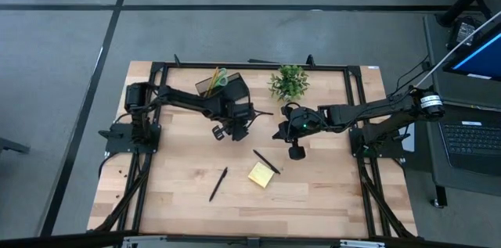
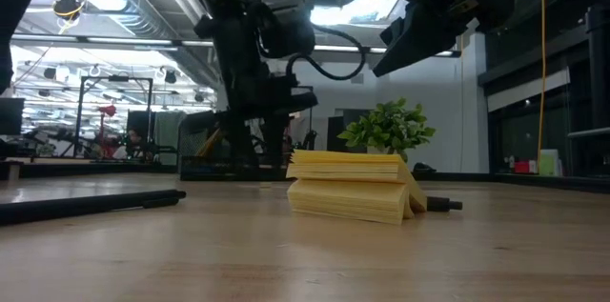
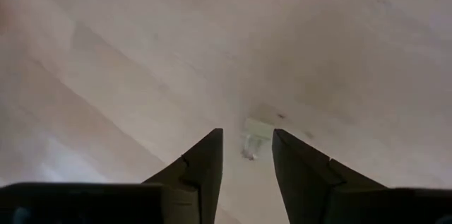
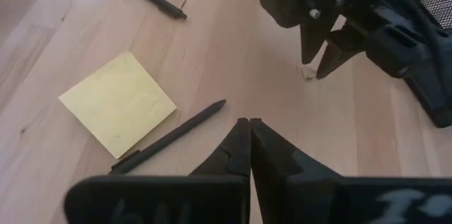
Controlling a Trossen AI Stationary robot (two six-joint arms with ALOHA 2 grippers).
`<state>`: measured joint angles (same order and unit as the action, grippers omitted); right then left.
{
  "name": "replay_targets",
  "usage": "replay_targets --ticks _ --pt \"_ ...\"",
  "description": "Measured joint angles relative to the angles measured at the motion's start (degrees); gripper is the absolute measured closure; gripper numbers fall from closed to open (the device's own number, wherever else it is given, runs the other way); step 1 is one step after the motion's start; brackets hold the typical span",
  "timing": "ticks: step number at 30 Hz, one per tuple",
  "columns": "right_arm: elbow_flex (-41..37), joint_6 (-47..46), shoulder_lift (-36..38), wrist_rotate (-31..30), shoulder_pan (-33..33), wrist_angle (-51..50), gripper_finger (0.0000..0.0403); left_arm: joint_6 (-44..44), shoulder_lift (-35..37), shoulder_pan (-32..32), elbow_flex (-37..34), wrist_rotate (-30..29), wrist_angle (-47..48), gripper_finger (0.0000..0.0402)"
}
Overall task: Pick and place office supplies into organizer
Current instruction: Put the binder clip into the desk organizer
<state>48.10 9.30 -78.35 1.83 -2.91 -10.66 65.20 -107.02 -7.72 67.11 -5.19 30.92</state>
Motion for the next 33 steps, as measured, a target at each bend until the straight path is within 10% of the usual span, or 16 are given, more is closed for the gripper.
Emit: replay_targets --ticks 33 --pt "-0.02 0.06 0.00 0.00 0.02 -0.63 0.0393 -9.61 -3.95 -3.65 0.31 8.71 1.23 0.0284"
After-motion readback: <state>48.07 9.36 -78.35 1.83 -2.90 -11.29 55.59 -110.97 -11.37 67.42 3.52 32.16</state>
